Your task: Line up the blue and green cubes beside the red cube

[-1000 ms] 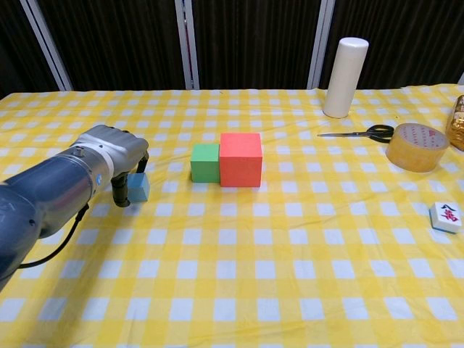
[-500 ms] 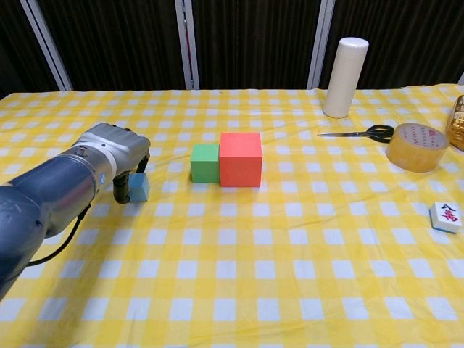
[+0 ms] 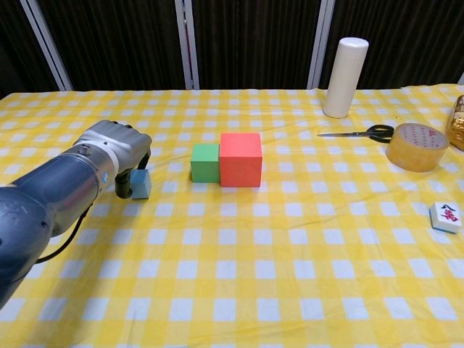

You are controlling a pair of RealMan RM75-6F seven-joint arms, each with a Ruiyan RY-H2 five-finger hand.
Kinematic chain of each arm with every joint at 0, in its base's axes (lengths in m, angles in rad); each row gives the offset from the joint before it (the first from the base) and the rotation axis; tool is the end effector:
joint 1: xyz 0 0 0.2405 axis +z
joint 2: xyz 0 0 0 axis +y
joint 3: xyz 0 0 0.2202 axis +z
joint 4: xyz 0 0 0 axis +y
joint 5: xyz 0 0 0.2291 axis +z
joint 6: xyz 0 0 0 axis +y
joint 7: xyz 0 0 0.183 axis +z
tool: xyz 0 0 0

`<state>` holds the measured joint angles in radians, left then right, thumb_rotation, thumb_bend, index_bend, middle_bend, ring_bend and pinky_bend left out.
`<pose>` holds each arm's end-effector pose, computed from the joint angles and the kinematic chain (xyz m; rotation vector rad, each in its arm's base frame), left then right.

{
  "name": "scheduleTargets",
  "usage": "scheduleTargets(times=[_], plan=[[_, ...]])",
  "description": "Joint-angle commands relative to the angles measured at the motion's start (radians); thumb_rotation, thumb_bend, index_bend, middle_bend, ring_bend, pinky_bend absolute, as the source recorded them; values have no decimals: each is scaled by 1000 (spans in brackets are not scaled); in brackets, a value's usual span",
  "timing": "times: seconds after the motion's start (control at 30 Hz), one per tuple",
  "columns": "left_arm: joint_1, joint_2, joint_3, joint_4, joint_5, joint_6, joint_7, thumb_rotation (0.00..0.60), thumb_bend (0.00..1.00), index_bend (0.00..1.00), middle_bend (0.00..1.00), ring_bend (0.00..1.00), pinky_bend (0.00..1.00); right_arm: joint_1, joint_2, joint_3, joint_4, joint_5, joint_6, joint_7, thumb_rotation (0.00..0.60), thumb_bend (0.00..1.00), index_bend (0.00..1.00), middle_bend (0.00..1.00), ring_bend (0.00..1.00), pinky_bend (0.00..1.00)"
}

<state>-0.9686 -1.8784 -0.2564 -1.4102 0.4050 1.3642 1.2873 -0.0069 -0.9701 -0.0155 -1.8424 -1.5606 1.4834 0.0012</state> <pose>-0.0876 0.3541 -0.0896 -1.6883 -0.6833 -0.2742 -0.2654 -0.1768 0.1313 1.3901 -1.0513 0.8892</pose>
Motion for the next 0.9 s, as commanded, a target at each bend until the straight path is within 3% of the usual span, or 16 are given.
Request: scheduleTargets(times=[0.03,0.33,0.57,0.9], plan=[[2,10,-13,-13,8,8,-9,600,425,451,167,0,0,-1,0,0,0,2,1,1,600,282,261,26,69,0],[-11,41,-65,-41,40,26,-33,600,420,448,167,0,0,0,-2,1,-1,5,-1,-6,600,282,261,26,69,0],[-41,12,-97,28,26,10,-27,600,419,444,167,0,0,4,-4,3,0,9,-8,-8,600,282,261,26,69,0],[-85,-65,-106,122,21,-24,-10,600,418,442,167,0,0,7,-5,7,5,23,-14,-4,600,282,261,26,69,0]])
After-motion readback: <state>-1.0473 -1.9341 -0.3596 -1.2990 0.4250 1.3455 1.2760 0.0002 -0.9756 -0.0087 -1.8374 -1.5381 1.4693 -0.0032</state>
